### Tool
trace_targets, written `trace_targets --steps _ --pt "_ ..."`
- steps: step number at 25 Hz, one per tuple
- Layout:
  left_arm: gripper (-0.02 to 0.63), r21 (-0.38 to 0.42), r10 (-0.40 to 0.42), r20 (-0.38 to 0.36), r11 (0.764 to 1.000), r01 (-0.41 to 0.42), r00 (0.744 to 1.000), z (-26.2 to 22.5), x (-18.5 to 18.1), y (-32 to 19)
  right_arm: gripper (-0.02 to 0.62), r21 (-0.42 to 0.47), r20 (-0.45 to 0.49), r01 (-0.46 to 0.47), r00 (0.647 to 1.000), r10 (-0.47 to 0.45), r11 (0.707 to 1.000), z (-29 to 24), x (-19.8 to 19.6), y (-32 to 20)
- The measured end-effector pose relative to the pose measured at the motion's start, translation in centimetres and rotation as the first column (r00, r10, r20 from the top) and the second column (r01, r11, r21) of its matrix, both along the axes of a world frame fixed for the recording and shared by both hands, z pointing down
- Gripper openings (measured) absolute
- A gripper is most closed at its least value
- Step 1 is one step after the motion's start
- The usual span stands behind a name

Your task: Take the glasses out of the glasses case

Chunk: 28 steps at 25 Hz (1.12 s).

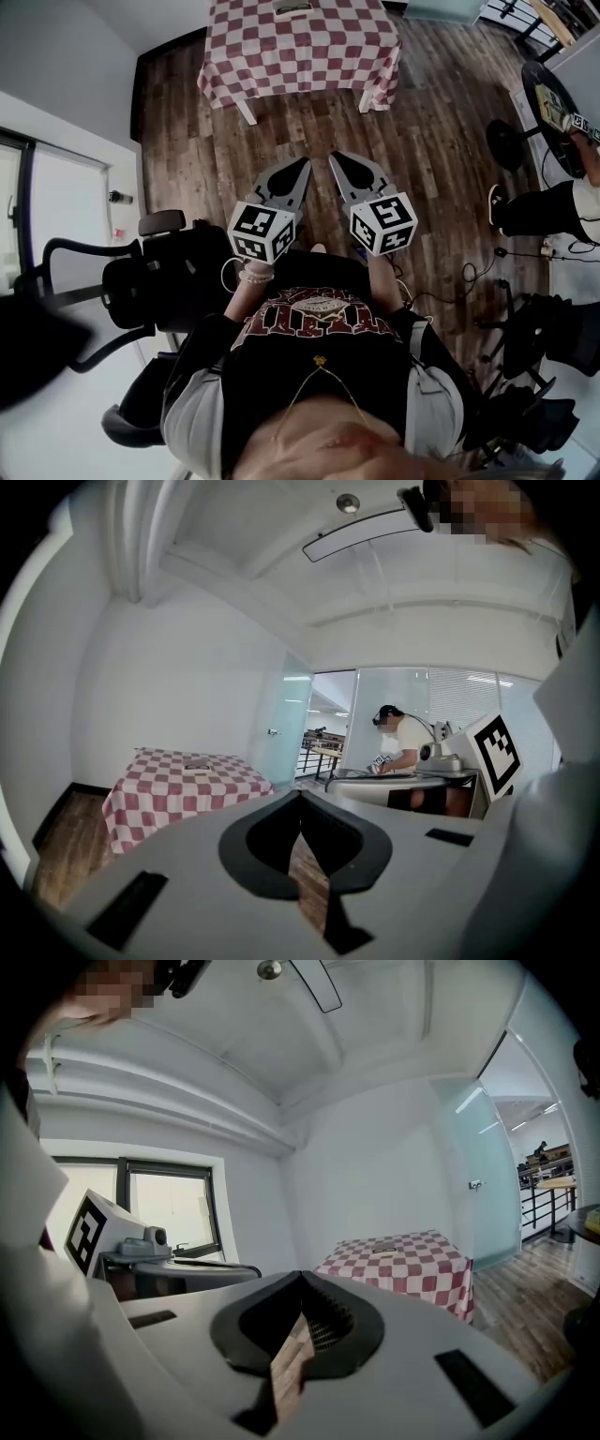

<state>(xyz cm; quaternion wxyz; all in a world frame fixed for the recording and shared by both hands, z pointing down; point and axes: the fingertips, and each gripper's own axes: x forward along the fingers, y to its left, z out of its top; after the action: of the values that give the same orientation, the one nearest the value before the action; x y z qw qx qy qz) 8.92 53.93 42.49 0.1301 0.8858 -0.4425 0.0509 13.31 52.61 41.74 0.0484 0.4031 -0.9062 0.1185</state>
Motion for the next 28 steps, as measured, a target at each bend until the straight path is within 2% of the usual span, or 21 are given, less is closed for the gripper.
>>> trace_targets --steps 3,11,24,28 --pt "-0.002 0.018 -0.003 -0.01 1.0 0.004 1.0 -0.3 0.0 -0.6 0.017 0.0 0.011 0.007 1.0 -0.007 1.0 -0.1 0.0 -0.5" --pt "-0.002 -0.013 0.043 -0.028 0.999 -0.043 0.999 0.4 -0.8 -4.2 0.017 -0.017 0.026 -0.013 1.0 0.013 1.0 0.2 -0.7 -4.1" --pt "-0.002 -0.017 0.102 -0.055 0.994 -0.104 0.993 0.9 -3.0 -15.5 0.017 0.004 -0.029 -0.018 0.999 0.018 1.0 -0.1 -3.7 -14.8" --pt "-0.002 -0.047 0.123 -0.064 0.991 -0.126 0.99 1.7 -4.1 -18.3 0.017 -0.001 -0.03 -0.034 0.999 0.034 0.999 0.1 -4.6 -17.6"
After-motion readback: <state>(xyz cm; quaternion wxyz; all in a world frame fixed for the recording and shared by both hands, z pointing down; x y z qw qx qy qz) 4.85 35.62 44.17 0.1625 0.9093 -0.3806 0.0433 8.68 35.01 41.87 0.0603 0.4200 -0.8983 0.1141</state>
